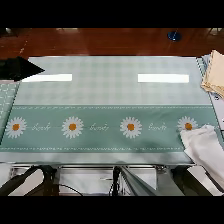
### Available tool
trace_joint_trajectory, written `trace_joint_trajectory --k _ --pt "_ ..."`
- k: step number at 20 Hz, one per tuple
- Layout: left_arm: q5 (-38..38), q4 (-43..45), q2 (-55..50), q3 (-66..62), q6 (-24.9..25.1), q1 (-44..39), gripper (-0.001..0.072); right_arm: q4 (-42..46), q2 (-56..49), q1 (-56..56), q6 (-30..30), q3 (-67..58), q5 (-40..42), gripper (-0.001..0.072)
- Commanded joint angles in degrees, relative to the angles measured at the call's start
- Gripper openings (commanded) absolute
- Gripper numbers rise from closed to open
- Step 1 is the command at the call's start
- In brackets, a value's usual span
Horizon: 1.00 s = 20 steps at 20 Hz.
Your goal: Fold the shirts.
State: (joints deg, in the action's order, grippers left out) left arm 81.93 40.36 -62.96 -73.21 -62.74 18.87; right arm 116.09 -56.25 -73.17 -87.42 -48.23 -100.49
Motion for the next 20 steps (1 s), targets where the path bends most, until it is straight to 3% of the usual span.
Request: trace_joint_trajectory --k 1,7,8,11,13,15,16,17,18,19,20 --pt "-0.3 0.0 0.0 0.0 -0.1 0.0 0.0481 2.5 0.0 -8.5 0.2 4.6 4.3 0.002" --pt "-0.5 0.0 0.0 0.0 -0.1 0.0 0.0481 4.1 0.0 -16.3 1.1 6.0 11.6 0.0022" --pt "-0.5 0.0 0.0 0.0 -0.1 0.0 0.0482 3.9 0.0 -17.4 1.1 6.0 12.3 0.0079" --pt "-0.5 0.0 0.0 0.0 -0.3 0.0 0.0482 4.0 -0.1 -17.8 2.0 6.0 13.9 0.0446" --pt "-0.5 0.0 0.0 0.0 -0.6 0.0 0.0482 7.0 -0.1 -17.8 1.4 6.0 16.6 0.0471" --pt "-0.7 0.0 -0.3 0.0 -0.6 0.0 0.0481 9.0 -0.1 -17.8 -8.1 5.6 24.0 0.0471" --pt "-1.5 0.0 -0.5 0.0 -0.6 0.0 0.0482 4.2 -0.1 -17.7 -11.3 4.7 29.2 0.0467" --pt "-2.8 0.0 -1.0 0.0 -0.6 0.0 0.0482 -7.4 -0.1 -17.7 -10.9 2.9 35.2 0.0439" --pt "-4.7 0.0 -1.6 0.0 -0.6 -0.2 0.0482 -27.3 -0.1 -17.7 -8.7 0.7 44.5 0.0353" --pt "-6.6 0.0 -2.3 0.0 -0.6 -0.6 0.0482 -53.5 -0.1 -17.2 -2.6 -0.3 55.3 0.0328" --pt "-8.4 0.0 -3.1 0.0 -0.6 -1.4 0.0482 -85.6 -1.0 -14.3 10.7 -0.3 66.6 0.0328"
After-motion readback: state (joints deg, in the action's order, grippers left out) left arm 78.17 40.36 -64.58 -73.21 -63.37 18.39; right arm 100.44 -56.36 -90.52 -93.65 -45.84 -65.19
